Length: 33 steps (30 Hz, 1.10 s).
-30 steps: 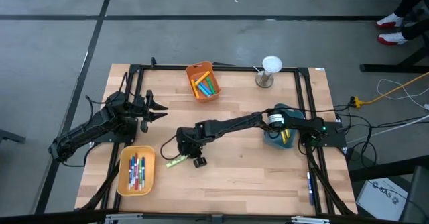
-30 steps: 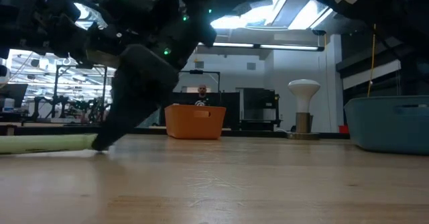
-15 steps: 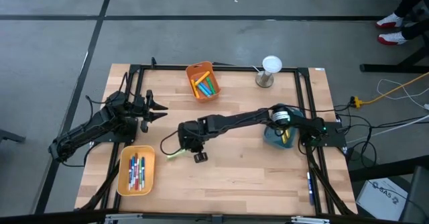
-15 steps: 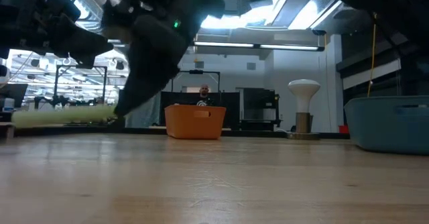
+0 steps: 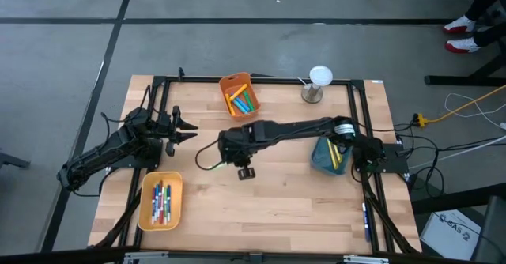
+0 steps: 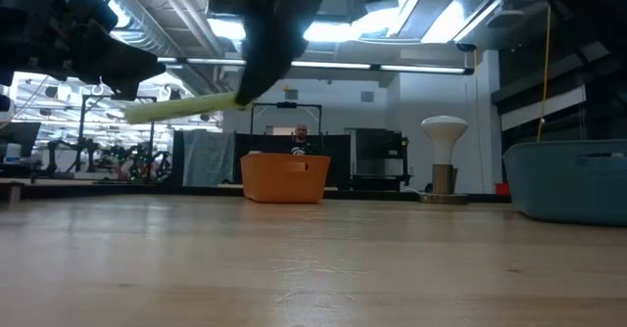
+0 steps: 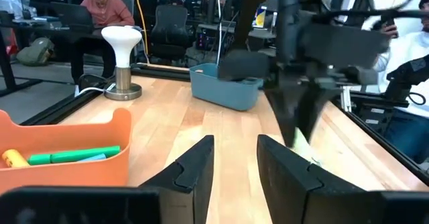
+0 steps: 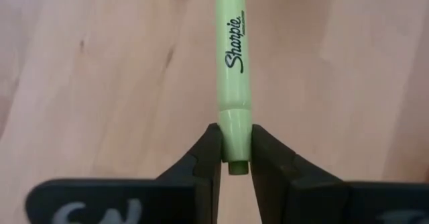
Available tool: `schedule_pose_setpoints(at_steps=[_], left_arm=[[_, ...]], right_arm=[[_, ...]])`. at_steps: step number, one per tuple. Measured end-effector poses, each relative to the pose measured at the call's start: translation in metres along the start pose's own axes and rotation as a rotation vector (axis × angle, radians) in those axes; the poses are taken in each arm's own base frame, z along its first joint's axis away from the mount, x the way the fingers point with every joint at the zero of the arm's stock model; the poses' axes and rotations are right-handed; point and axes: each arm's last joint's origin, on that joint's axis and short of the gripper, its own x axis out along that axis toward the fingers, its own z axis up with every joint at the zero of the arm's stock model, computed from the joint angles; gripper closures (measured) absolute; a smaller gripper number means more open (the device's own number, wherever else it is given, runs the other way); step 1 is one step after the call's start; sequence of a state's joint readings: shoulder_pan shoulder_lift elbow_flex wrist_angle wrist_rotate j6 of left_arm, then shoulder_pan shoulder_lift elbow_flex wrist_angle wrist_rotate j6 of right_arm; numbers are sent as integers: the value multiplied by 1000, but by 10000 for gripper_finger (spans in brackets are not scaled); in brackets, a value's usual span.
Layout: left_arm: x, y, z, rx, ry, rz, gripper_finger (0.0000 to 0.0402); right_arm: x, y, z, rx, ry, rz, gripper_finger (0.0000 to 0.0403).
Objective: Pick & Place Markers
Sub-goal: Put the light green highlighter pen into the orange bin
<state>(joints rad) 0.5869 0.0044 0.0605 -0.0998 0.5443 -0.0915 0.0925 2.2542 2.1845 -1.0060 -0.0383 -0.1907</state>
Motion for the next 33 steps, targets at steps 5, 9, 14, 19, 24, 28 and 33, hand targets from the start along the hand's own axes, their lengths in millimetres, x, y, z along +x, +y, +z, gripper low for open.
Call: schedule_pose_setpoints(at_steps=[5,9,14,19,24,28,33], left_arm=[[0,0,0,0,0,0,291],[0,0,0,1,-1,0,295],[0,0,0,0,0,1,292],[0,0,0,0,0,0,291],[0,0,0,0,0,1,295],[0,0,0,0,0,0,292],[0,0,0,0,0,0,291]], right_arm=[[-29,-9,-4,30,9,-48,344],[-60,-14,-6,42,-22,-142,344],[-78,-16,-47,139,-66,-192,345],[-76,-14,-98,187,-304,-255,345],[-69,-16,-136,248,-545,-390,345],[-53,-26,-157,452,-737,-440,345],[-42,-33,-164,682,-918,-476,343]])
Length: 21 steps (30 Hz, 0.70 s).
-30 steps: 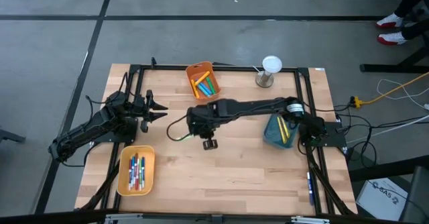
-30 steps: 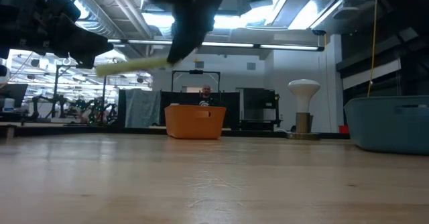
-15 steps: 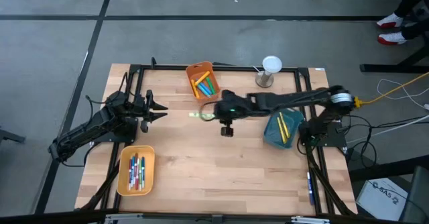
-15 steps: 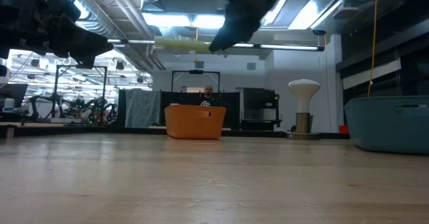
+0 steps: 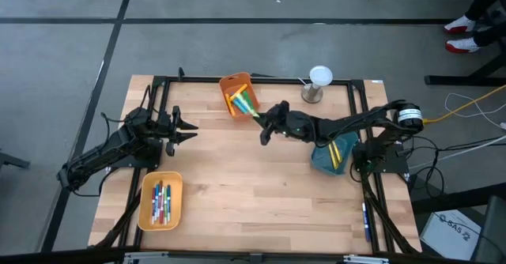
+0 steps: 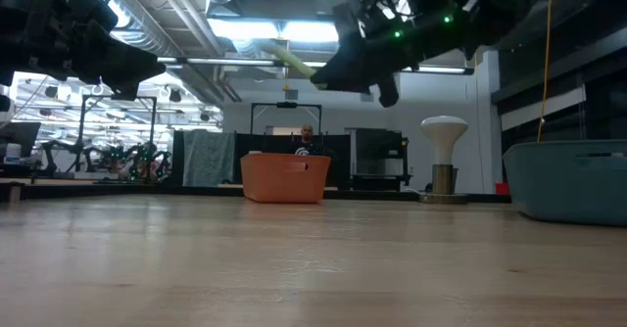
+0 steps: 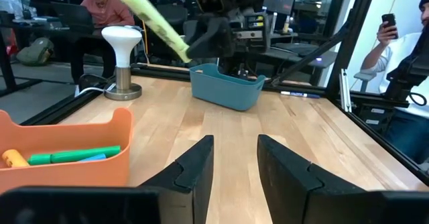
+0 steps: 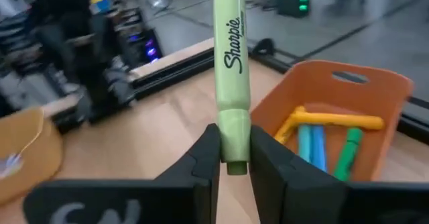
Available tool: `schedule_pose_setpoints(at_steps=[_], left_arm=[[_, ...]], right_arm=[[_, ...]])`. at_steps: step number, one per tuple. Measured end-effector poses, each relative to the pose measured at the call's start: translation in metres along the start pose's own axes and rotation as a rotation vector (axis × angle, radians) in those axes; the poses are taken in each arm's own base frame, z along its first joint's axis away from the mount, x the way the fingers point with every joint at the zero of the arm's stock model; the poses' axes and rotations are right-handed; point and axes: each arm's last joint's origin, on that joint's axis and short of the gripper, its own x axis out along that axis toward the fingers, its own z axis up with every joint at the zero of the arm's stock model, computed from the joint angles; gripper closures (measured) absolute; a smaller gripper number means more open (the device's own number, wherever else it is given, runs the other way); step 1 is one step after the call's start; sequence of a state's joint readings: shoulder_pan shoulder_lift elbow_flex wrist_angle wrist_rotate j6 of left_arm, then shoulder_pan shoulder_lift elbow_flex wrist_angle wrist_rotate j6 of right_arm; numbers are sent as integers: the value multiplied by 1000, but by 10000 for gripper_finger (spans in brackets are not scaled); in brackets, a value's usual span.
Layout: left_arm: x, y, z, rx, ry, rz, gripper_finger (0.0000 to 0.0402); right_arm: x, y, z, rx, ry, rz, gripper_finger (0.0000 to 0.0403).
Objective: Pick & Place Markers
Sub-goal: Put the light green highlighter pen into the orange bin
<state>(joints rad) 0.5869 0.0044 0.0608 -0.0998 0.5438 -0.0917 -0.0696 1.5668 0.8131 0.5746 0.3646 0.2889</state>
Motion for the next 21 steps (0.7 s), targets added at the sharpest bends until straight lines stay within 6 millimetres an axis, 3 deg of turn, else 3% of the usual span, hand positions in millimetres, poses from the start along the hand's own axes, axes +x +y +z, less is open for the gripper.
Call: schedule_pose_setpoints(at_steps=[4,8,21], left_arm=[[0,0,0,0,0,0,295],[0,0,0,1,0,0,294],[0,0,0,0,0,0,295]], right_arm=[[5,0,4,79,-27,-97,343],[10,-1,9,143,59,-228,342],[34,8,96,141,423,-335,341]])
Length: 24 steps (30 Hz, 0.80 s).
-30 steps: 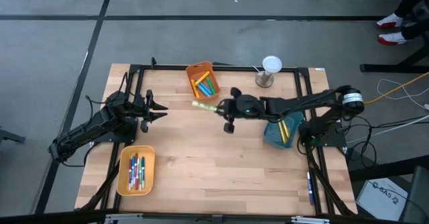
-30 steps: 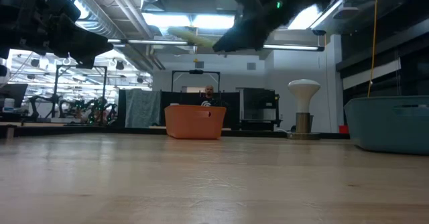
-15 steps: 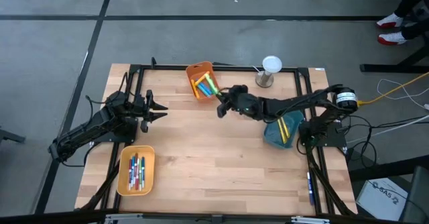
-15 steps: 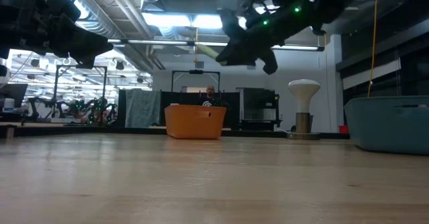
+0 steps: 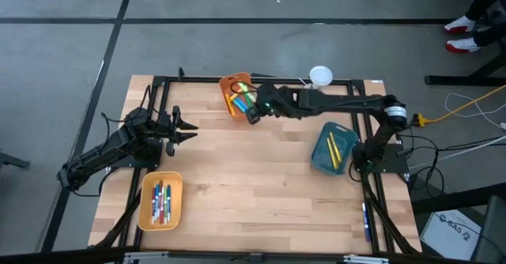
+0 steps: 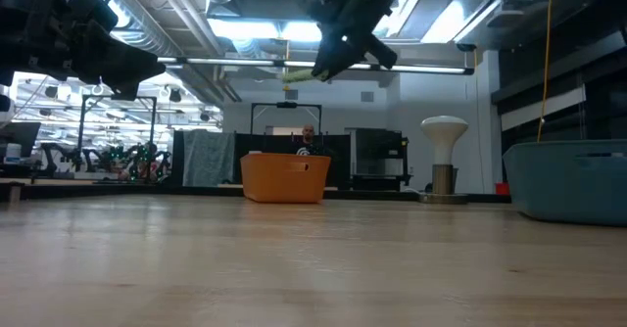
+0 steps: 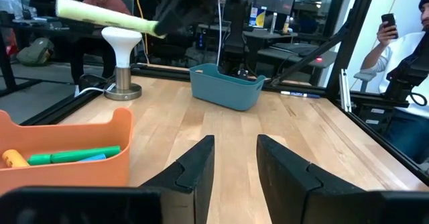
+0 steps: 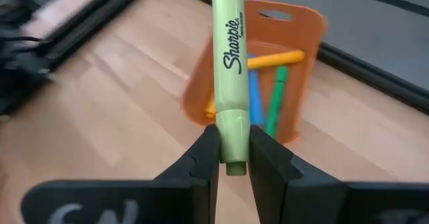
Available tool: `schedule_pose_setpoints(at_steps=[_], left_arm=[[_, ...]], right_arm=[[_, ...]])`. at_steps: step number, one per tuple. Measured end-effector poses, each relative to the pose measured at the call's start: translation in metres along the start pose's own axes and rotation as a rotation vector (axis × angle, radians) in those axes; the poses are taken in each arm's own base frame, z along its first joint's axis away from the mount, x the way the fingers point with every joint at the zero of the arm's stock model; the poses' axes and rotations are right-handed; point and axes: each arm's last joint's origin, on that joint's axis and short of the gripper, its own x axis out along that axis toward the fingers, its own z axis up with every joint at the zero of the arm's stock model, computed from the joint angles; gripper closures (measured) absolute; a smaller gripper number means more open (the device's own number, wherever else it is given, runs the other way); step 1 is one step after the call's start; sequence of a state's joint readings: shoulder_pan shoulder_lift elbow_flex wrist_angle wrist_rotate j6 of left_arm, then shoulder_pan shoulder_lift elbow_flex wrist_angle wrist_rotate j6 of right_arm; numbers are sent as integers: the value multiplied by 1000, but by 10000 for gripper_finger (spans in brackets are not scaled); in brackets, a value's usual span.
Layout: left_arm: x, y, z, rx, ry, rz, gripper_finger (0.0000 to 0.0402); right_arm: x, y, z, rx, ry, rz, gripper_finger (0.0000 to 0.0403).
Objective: Pick & Place Markers
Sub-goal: Put the light green highlighter pen into the orange bin
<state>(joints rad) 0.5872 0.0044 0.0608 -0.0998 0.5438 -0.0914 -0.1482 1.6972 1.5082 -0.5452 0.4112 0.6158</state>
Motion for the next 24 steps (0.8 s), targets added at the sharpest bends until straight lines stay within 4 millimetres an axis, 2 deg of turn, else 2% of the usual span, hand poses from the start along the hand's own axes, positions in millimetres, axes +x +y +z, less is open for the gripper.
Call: schedule_pose_setpoints(at_steps=[6,14,20,24], left_arm=[[0,0,0,0,0,0,290],[0,0,0,0,0,0,295],[0,0,0,0,0,0,290],[0,0,0,0,0,0,293]], right_arm=[[12,-1,19,34,78,-63,341],[56,-7,12,106,130,-97,340],[92,-9,13,154,131,26,320],[107,-13,18,187,94,69,307]])
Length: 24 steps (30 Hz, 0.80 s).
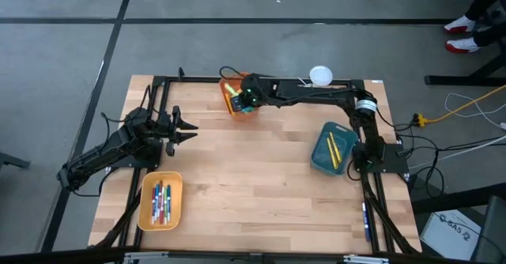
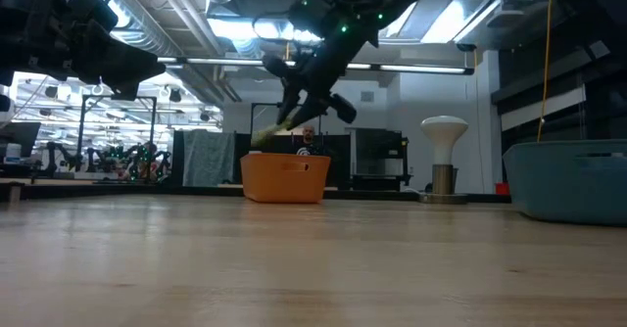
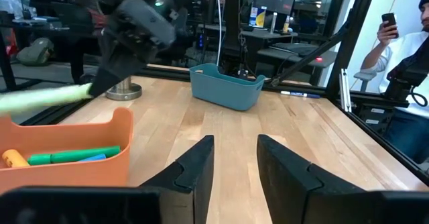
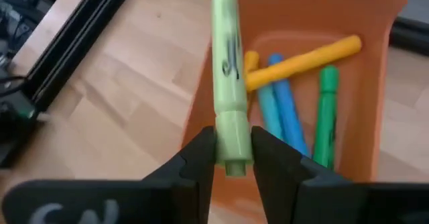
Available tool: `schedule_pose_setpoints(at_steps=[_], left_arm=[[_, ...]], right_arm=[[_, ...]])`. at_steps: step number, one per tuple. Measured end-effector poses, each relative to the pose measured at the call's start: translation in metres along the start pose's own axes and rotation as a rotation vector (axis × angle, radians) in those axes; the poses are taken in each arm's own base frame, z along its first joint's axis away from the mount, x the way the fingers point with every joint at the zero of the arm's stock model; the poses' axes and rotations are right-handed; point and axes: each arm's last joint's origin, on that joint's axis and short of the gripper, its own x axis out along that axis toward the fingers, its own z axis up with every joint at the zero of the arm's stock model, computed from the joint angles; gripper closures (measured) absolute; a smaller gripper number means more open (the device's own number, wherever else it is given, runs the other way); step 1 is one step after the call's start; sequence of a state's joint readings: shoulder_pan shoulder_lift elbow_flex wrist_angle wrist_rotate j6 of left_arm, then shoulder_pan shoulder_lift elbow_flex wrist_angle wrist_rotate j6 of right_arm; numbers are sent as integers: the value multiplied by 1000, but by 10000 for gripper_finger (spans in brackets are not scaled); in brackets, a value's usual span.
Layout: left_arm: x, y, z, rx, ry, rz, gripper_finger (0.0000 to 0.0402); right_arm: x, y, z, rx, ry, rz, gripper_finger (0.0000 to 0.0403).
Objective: Pick & Place Markers
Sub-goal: Put the light green highlighter pen into the orange bin, then put the dark blue marker pen into the yellow bin
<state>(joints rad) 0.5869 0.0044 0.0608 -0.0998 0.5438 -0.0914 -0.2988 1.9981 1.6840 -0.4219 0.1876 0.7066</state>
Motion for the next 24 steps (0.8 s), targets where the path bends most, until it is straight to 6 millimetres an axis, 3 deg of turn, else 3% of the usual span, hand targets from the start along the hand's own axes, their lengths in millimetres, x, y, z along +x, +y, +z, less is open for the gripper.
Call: schedule_pose_setpoints(at_steps=[10,24], left_arm=[[0,0,0,0,0,0,291],[0,0,0,0,0,0,291]], right_arm=[[6,-13,9,48,-9,-20,303],[6,-13,9,-7,-1,-23,256]])
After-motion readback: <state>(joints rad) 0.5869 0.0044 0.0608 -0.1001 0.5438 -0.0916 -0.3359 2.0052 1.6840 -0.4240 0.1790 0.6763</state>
